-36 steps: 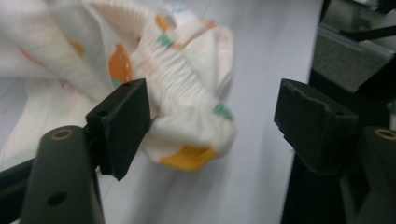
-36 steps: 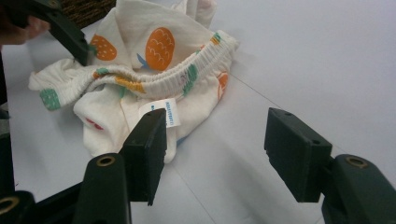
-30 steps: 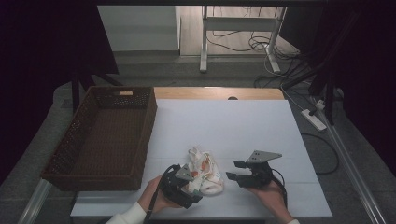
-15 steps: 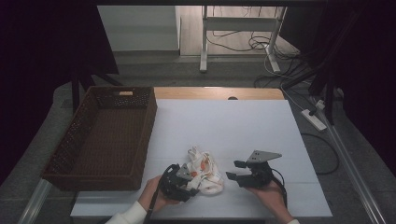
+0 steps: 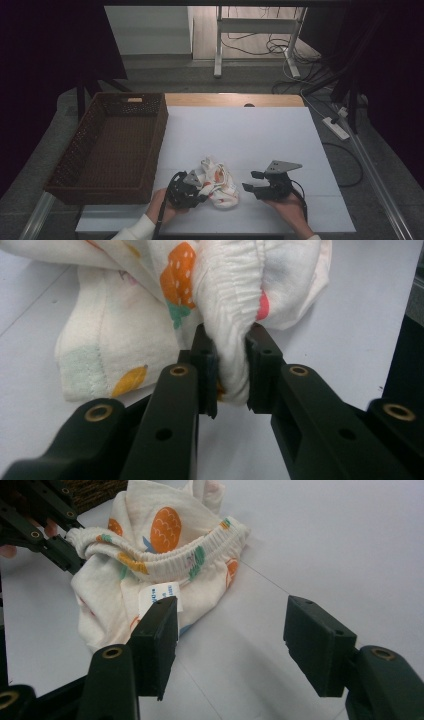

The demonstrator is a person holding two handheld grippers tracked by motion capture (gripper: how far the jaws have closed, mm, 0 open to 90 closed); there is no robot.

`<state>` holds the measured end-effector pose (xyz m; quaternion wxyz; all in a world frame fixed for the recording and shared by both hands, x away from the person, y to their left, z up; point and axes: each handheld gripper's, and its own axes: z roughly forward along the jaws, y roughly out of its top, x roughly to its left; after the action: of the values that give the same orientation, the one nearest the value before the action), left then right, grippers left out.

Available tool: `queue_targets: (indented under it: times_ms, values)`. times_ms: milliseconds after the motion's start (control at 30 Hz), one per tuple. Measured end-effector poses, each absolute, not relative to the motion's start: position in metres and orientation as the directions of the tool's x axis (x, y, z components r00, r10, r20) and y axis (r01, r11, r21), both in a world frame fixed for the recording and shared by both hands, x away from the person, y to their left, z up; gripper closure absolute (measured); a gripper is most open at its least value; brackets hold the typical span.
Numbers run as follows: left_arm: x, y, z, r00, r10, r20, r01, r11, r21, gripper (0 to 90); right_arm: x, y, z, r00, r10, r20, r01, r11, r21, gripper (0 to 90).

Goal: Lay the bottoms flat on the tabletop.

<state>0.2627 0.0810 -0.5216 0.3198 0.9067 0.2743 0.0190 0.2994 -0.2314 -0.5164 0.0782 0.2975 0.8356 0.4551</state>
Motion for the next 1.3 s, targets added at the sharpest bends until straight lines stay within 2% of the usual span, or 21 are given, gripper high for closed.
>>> queue_targets:
  times_ms: [500,1300]
  values:
    - [0.263,0.081,-0.522,0.842,0.520,-0.144,0.494,-0.637,0.591,77.9,0.309,-0.228,-0.514,-0.814,0.566,0.135,0.412,0.398,0.820,37.0]
    - [0.264,0.081,-0.521,0.842,0.520,-0.147,0.497,-0.639,0.587,77.8,0.355,-0.179,-0.510,-0.845,0.521,0.122,0.389,0.442,0.808,35.6]
